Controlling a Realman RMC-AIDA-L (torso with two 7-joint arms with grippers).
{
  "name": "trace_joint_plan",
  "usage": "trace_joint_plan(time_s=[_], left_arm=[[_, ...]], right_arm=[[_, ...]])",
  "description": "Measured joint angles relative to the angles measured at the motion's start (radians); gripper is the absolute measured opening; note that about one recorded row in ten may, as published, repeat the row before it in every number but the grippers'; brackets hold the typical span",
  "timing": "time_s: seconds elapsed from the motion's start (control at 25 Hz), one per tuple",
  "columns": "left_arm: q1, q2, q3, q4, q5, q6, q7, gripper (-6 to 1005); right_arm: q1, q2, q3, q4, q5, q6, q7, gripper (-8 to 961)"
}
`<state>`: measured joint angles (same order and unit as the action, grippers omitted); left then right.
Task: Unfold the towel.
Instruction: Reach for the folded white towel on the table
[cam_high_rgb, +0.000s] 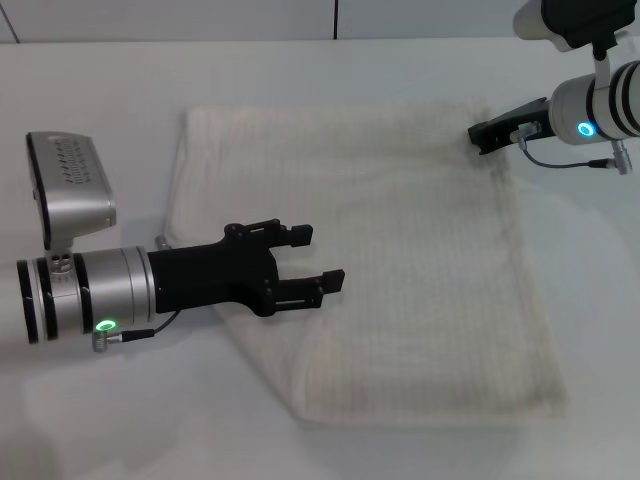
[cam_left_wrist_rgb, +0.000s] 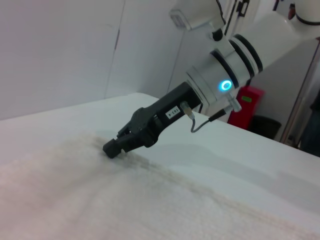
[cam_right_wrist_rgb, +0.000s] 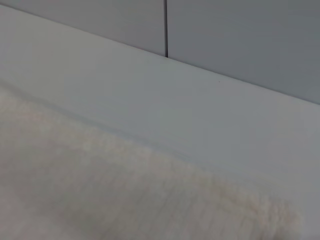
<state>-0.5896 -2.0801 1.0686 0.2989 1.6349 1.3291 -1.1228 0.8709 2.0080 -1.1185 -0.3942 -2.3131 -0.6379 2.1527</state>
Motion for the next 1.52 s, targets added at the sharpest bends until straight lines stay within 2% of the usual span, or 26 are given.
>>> trace_joint_plan(time_s=[0.52,0.88,1.32,1.52], left_arm=[[-0.006,0.0,0.035,-0.013,0.0,-0.05,0.0,754],[-0.078,0.0,0.03,-0.115,-0.02,-0.118,0.043,750],[-0.068,0.0,0.035,-0.118,-0.048,-0.164,0.047,746],[-0.068,0.0,0.035,-0.115,-0.043,-0.165,0.048,744]], right_arm=[[0.0,0.001,-0.009,0.0,0.0,-0.001,-0.001,-2],[0.002,0.002,-0.011,0.0,0.001,-0.003,-0.001,-2],[0.006,0.006,-0.014,-0.009,0.001,-0.038,-0.001,-3],[0.004,0.006,-0.014,-0.061,0.003,-0.117,0.0,-3]])
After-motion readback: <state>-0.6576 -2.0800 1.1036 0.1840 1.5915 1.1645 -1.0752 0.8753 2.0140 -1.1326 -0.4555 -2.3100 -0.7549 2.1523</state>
